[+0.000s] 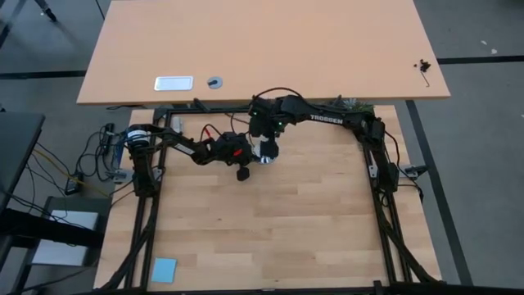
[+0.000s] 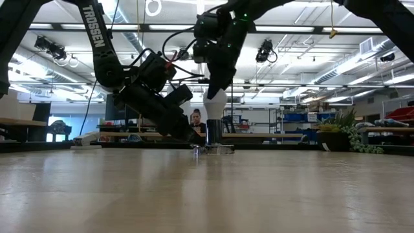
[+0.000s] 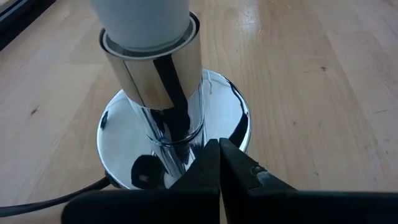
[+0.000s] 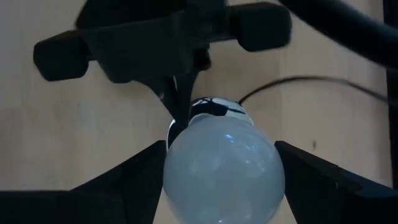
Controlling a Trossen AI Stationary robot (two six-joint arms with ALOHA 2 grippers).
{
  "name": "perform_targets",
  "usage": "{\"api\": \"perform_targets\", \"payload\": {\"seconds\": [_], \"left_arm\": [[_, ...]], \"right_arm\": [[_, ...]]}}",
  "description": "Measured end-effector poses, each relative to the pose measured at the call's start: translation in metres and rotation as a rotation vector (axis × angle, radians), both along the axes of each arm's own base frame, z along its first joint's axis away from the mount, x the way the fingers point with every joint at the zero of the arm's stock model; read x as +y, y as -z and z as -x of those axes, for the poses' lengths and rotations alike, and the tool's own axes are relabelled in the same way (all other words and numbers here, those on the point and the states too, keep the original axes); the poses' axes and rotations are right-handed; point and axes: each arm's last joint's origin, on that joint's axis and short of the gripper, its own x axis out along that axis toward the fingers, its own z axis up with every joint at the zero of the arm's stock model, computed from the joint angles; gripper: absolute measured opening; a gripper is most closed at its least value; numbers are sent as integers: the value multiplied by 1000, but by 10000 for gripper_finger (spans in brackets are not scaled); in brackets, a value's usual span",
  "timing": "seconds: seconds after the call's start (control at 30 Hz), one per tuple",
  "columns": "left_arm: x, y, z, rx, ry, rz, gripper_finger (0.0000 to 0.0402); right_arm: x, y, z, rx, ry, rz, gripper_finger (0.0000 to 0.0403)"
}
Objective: Screw lightbulb
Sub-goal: Remove the lightbulb from the lamp
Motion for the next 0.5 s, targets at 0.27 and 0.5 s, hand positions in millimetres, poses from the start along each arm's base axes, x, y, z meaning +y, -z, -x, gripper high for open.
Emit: {"api": "perform_targets", "payload": {"seconds": [0.27,0.5], "left_arm": [[0,0,0,-1,5,-6,1],[0,0,0,-2,6,-5,1]], "right_arm": [[6,-13,-8,-50,15,53,314],[14,-32,-11,-93,306,35,326]]}}
